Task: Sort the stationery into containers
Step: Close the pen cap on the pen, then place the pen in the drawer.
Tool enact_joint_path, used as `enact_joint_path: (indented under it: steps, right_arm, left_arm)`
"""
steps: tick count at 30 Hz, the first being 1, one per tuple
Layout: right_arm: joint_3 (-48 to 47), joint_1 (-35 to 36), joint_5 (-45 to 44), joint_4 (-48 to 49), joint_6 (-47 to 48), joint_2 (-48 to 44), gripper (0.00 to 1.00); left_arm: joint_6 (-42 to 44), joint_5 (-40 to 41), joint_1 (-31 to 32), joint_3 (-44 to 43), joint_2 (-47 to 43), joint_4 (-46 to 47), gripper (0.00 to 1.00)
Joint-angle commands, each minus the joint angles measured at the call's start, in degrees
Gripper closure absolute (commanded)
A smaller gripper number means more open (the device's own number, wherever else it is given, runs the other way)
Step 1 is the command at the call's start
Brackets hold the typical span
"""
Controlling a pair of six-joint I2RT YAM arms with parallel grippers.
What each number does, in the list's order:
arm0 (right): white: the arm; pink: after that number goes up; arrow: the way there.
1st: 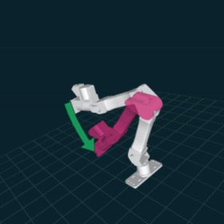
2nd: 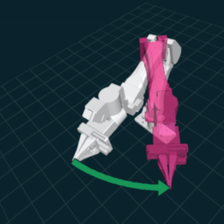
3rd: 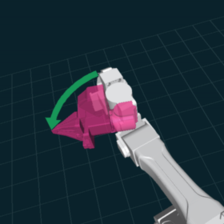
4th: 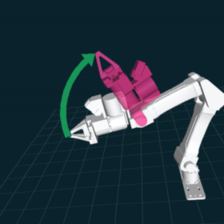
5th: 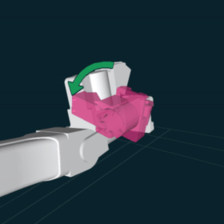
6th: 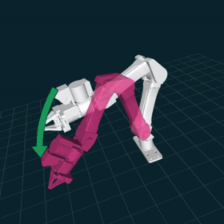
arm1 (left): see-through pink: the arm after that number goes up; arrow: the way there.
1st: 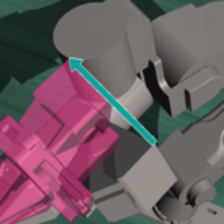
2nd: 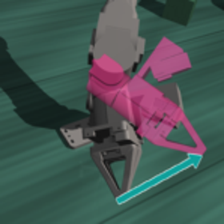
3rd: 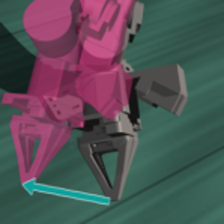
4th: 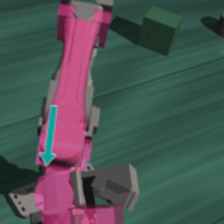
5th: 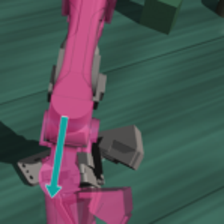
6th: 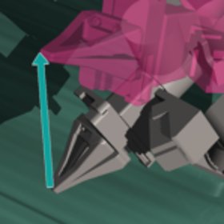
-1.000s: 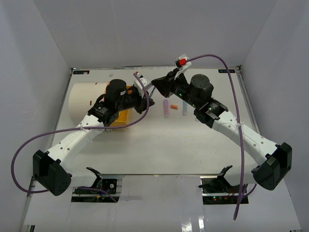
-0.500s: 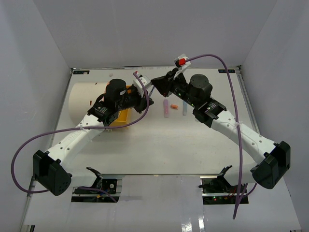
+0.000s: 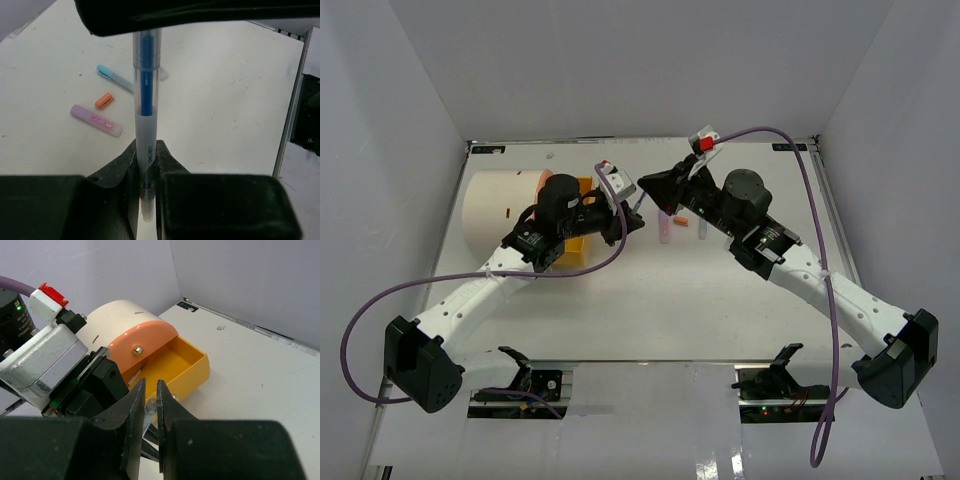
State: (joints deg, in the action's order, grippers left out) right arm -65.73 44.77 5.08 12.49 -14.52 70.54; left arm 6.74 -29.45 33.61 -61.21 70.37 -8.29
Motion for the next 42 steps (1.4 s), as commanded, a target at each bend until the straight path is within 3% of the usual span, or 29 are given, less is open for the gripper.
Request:
enact_joint_path:
  steps: [1,16,22,27,33,37,42]
  right_arm:
    - [5.4,1.6,4.1,-9.2,1.2,0.6,0.89]
    - [4.2,1.0,-8.0,-5.7,3.9,-8.3,0.29]
    - [7.3,0.6,-10.7,-8.5,6.9,-14.3,0.02]
    - [12.5,0.4,-12.7,-9.6,7.9,-18.7,0.10]
    - [19.3,0.2,-12.5,-10.5,7.1,-21.6,0.10]
    - [23.2,0.1,-13.4,-10.5,7.0,-23.2,0.10]
    - [25.3,0.1,-14.1,-10.5,7.1,-24.6,0.10]
  left_arm:
    - [-2.8,-1.0,-0.6,-0.2,-4.1,13.1,1.00]
    - [-6.3,4.4,-0.6,3.3,-1.9,5.9,1.00]
    - [-10.5,17.6,-0.6,-1.2,0.3,-1.5,1.00]
    - [-11.8,30.9,-4.2,-13.1,5.0,-16.4,0.99]
    - [-12.5,29.5,-13.5,-22.8,12.3,-30.8,0.96]
    - [-12.7,29.5,-15.2,-25.2,16.1,-35.5,0.94]
    - [-13.8,26.9,-15.3,-25.3,18.6,-37.6,0.82]
